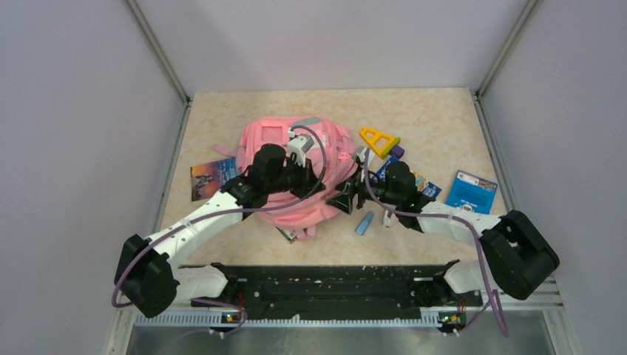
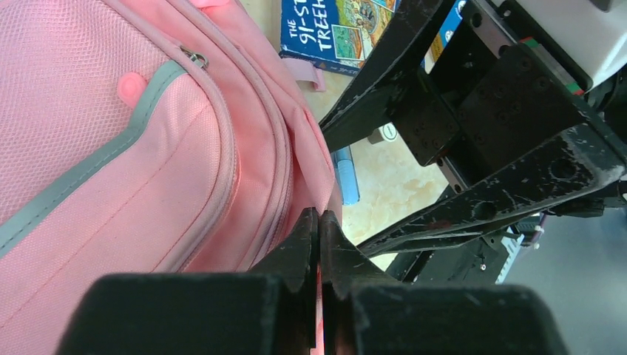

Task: Pack the student bag
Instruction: Unzip the student bag at the center of the board.

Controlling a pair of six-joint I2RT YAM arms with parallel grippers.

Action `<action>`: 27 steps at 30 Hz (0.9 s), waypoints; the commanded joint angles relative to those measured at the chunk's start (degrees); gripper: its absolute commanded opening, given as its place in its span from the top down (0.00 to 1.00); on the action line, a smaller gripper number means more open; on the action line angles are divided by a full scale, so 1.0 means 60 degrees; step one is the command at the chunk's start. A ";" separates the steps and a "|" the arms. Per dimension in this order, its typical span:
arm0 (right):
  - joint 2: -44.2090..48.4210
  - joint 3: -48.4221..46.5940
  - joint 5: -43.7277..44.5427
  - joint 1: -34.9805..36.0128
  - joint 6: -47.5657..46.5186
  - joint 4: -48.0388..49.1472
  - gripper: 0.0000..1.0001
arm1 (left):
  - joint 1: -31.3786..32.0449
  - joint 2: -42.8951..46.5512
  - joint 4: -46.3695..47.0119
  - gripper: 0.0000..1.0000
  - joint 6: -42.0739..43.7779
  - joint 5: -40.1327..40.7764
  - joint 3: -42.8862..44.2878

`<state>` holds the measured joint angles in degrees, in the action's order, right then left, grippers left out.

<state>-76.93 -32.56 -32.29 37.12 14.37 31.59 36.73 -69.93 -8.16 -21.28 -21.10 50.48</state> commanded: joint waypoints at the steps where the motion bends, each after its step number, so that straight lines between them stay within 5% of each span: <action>1: -0.0352 -0.0724 -0.0350 0.0300 -0.0479 0.0251 0.39 | 0.0020 0.0105 0.0839 1.00 0.0103 -0.0693 0.0561; 27: 0.0584 -0.0262 0.1785 0.1501 -0.0441 -0.0634 1.00 | 0.0018 0.0239 0.0867 1.00 0.0085 -0.0141 0.0426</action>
<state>-76.51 -34.06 -25.04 43.70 12.62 28.80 36.73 -69.93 -8.23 -20.82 -21.12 50.50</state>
